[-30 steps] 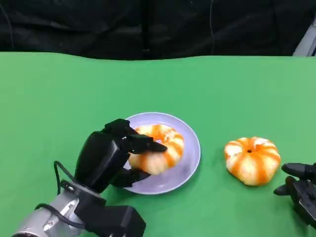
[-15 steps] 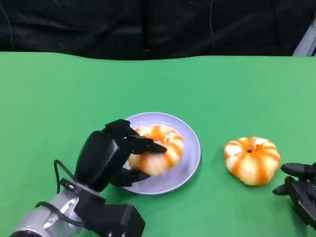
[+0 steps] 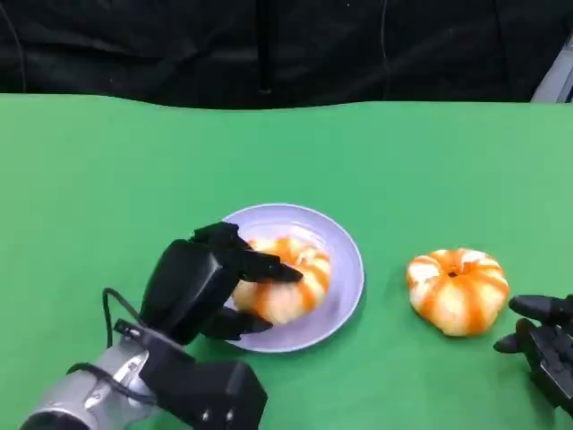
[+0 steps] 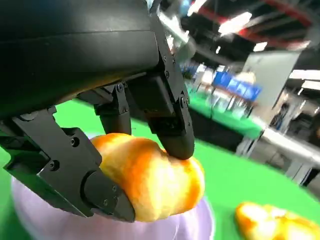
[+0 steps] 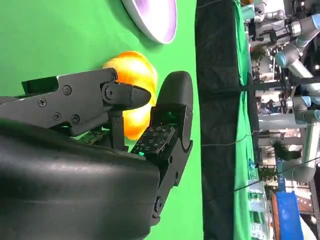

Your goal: Grasp the bread from the table and place it into the plate.

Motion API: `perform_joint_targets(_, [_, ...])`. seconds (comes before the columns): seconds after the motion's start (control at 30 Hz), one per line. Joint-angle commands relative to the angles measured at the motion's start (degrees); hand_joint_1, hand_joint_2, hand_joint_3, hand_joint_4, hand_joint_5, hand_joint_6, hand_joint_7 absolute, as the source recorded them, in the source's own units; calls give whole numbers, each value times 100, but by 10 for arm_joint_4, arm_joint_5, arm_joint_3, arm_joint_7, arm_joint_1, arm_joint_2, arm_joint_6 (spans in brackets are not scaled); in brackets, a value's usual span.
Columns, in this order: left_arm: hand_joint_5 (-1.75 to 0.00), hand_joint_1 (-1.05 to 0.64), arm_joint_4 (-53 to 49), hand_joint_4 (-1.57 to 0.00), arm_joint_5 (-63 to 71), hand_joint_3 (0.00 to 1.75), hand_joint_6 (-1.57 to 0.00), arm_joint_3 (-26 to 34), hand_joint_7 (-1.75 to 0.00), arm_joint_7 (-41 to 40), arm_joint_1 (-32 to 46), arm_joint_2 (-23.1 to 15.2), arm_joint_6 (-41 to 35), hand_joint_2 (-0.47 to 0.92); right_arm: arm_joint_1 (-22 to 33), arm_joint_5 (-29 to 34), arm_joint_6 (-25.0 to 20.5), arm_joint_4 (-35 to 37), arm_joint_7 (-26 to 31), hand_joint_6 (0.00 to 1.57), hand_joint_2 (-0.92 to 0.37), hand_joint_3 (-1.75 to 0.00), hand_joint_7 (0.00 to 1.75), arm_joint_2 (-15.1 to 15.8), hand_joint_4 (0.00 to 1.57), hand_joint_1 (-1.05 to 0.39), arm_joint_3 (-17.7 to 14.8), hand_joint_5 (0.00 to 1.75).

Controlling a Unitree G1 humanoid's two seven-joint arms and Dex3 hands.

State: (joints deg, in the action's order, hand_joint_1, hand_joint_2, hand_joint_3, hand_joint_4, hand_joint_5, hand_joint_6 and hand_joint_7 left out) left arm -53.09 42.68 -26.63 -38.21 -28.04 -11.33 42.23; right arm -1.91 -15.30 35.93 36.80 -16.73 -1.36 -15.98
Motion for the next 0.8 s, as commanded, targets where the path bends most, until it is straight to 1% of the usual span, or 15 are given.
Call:
perform_joint_targets(0.03, [-113,0,-13,-84,-9,18,-129,2,-14,8,-12,-1,3,84,6,-2,4,-6,6,96,-92,-36,65,5,76,-5,-1,125])
perform_joint_targets(0.2, [-113,1,-23,-84,-7,15,-129,2,-13,5,-16,-1,1,86,5,-7,6,-2,0,95,-92,-37,64,6,76,-4,-1,124])
perform_joint_targets(0.27, [-116,1,-29,-81,-6,14,-129,2,-12,3,-18,0,-4,88,4,-9,7,1,-3,95,-92,-37,63,7,75,-3,-1,125])
perform_joint_targets(0.3, [-115,0,-31,-81,-5,13,-129,2,-11,2,-19,0,-7,89,4,-9,7,1,-4,95,-92,-38,63,7,75,-3,-1,125])
perform_joint_targets(0.33, [-108,0,-31,-84,-5,11,-128,2,-9,2,-20,1,-9,90,4,-8,6,1,-3,94,-92,-37,63,8,75,-3,-2,125])
perform_joint_targets(0.37, [-95,-2,-32,-87,-5,7,-127,2,-6,2,-20,1,-10,91,4,-8,6,1,-3,94,-92,-37,63,9,74,-3,-2,125])
perform_joint_targets(0.4, [-90,-3,-32,-88,-5,6,-126,2,-5,2,-21,1,-11,92,4,-8,6,1,-3,94,-92,-37,63,9,74,-3,-2,125])
perform_joint_targets(0.5, [-85,-3,-32,-90,-6,6,-126,1,-4,2,-21,1,-11,92,4,-7,6,1,-3,94,-92,-36,63,9,74,-4,-2,125])
perform_joint_targets(0.6, [-84,-3,-29,-90,-5,6,-126,3,-4,3,-20,-1,-19,92,5,-8,4,-1,-3,94,-92,-36,63,8,74,-4,-2,125])
perform_joint_targets(0.63, [-47,-19,-26,-85,-5,6,-106,4,-2,4,-19,-3,-25,92,6,-8,3,-2,-3,93,-92,-36,62,7,73,-4,-1,125])
perform_joint_targets(0.67, [-29,-24,-23,-86,-5,6,-99,5,-1,5,-18,-5,-29,92,7,-9,2,-3,-3,93,-92,-36,62,7,73,-4,-1,125])
perform_joint_targets(0.7, [-18,-27,-21,-87,-5,6,-94,5,-1,5,-18,-5,-32,92,7,-9,2,-3,-4,93,-92,-36,62,6,72,-4,-1,125])
perform_joint_targets(0.77, [-12,-29,-20,-88,-6,6,-92,4,0,5,-17,-5,-34,92,7,-9,2,-3,-4,93,-92,-36,62,6,72,-4,-1,125])
perform_joint_targets(0.8, [-8,-36,-21,-87,-22,10,-90,12,0,23,-15,-3,-30,92,6,-9,3,-2,-3,93,-92,-36,62,7,72,-4,-1,126])
